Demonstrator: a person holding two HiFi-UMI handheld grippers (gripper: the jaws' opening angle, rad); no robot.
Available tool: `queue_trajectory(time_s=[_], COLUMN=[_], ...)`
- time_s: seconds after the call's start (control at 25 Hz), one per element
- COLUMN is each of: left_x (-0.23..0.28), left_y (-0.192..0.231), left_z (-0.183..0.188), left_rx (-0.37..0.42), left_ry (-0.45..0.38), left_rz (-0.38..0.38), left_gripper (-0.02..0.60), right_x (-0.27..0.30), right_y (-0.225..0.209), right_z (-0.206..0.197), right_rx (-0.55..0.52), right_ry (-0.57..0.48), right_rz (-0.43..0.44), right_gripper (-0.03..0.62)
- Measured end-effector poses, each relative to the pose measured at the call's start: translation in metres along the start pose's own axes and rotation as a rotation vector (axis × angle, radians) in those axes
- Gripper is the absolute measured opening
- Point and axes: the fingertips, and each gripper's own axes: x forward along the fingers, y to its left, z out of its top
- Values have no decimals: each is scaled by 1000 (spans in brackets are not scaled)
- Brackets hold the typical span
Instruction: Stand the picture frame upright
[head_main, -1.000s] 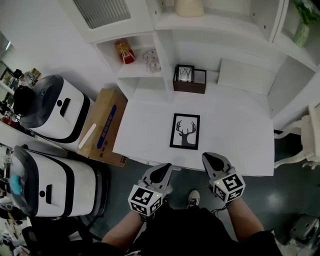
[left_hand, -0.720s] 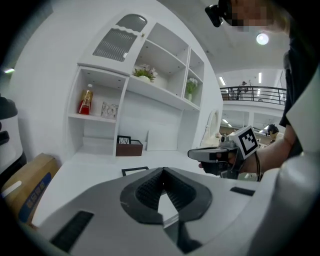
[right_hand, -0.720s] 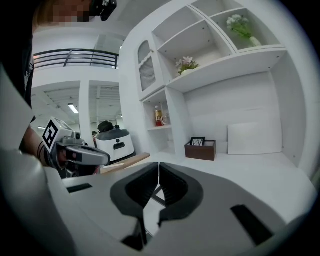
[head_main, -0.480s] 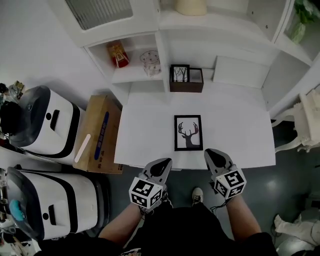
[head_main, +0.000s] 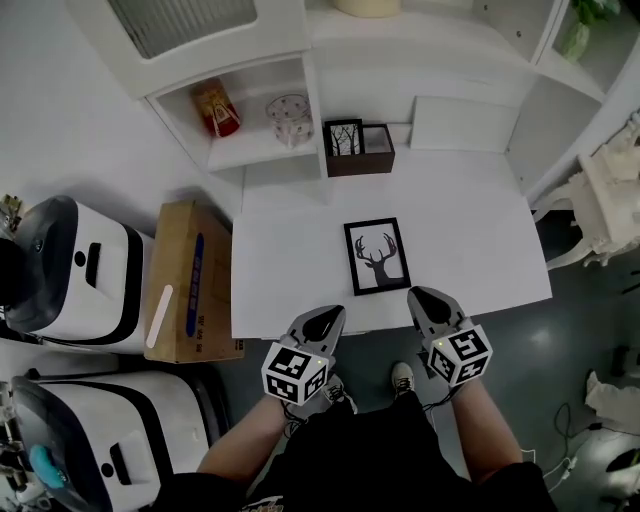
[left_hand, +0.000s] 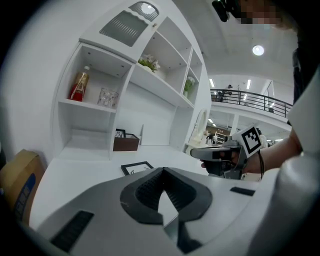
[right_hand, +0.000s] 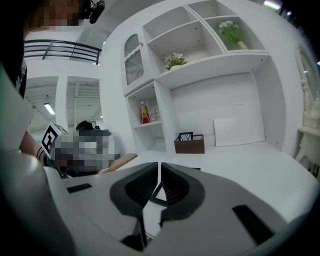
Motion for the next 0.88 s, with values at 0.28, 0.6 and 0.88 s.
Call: queue_trajectory(time_s=[0.28,0.6,0.88], left_x=[-10,-8,11], left_y=[10,15,22], left_z=[-4,-5,-3], left_rx=[14,9,-21], left_ry=[10,16,17], left_rz=[-64,-49,-11], left_gripper=[3,3,6], right_x=[-1,4,29], right_y=[16,10,-15], right_z=[-5,-8,-22], right_rx=[23,45,75], right_ry=[-13,10,88], right_rz=[-64,-73,-15], right_gripper=[6,60,84])
